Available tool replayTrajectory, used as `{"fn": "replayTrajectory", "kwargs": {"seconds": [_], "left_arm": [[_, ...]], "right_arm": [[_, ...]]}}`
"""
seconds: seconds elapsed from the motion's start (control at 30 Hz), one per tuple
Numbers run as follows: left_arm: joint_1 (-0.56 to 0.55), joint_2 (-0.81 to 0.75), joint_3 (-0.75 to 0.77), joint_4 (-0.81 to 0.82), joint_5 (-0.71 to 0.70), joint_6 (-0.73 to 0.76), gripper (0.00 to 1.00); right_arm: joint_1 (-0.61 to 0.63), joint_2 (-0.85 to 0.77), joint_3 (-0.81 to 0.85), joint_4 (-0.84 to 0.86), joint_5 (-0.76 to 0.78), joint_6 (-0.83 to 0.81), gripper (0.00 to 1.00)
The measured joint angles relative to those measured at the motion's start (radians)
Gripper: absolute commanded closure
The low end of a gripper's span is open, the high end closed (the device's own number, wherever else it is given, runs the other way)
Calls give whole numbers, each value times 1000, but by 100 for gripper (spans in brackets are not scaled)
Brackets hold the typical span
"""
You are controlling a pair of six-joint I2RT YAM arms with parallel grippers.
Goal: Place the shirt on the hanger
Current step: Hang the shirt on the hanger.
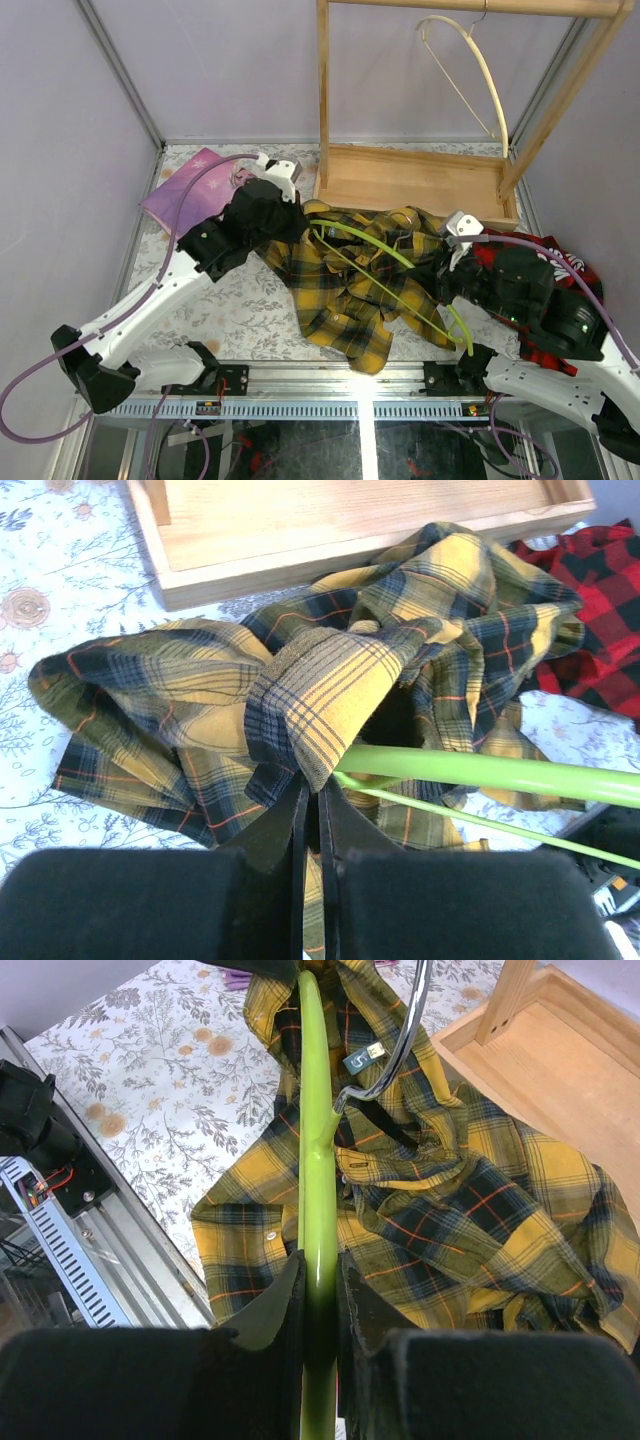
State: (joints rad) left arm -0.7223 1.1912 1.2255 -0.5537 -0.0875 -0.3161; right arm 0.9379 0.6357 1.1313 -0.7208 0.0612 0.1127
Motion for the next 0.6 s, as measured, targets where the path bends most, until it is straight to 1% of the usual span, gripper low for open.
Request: {"fn": "replayTrajectory", "kwargs": {"seconds": [0.27,0.4,0.6], "left_arm": [[-5,-32,9,-2,56,-23,100],[-33,-26,22,-15,60,-27,100],[-82,-10,68,-39,56,-27,100]], "right_arm": [[0,44,-47,110,-3,-1,100],[0,68,-59,164,-9,-12,100],[0,144,-60,220,-30,-38,100]]}}
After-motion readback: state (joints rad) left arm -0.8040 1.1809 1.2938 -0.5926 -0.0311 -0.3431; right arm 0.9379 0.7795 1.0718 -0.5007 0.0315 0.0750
